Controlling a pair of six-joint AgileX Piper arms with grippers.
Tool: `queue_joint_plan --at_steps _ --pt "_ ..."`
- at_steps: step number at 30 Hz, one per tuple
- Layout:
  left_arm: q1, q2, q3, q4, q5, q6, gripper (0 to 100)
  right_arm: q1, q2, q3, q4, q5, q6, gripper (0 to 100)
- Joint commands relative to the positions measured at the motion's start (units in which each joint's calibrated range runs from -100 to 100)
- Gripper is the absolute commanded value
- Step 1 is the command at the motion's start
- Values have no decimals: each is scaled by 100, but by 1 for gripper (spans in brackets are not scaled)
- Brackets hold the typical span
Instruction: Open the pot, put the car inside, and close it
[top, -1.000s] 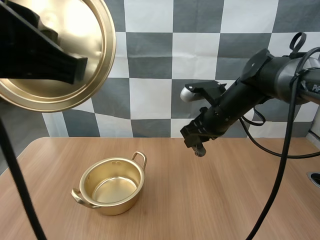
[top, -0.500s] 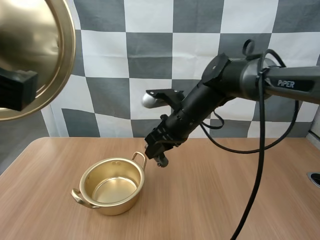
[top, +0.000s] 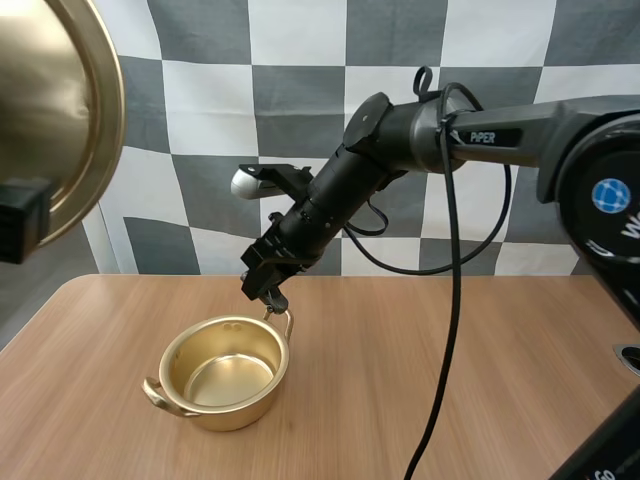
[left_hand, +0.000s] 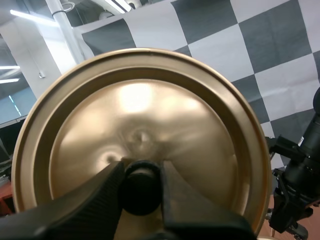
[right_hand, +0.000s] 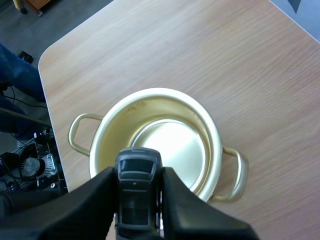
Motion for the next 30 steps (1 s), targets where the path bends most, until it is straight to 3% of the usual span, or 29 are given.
queue_joint_plan --at_steps 1,20,30 --pt "3 -6 108 1 0 -1 0 9 240 -78 65 5 3 0" --pt "65 -6 175 66 0 20 0 542 1357 -106 -7 5 -58 0" --pt "66 -6 175 80 0 30 0 636 1944 -316 -57 5 -71 0"
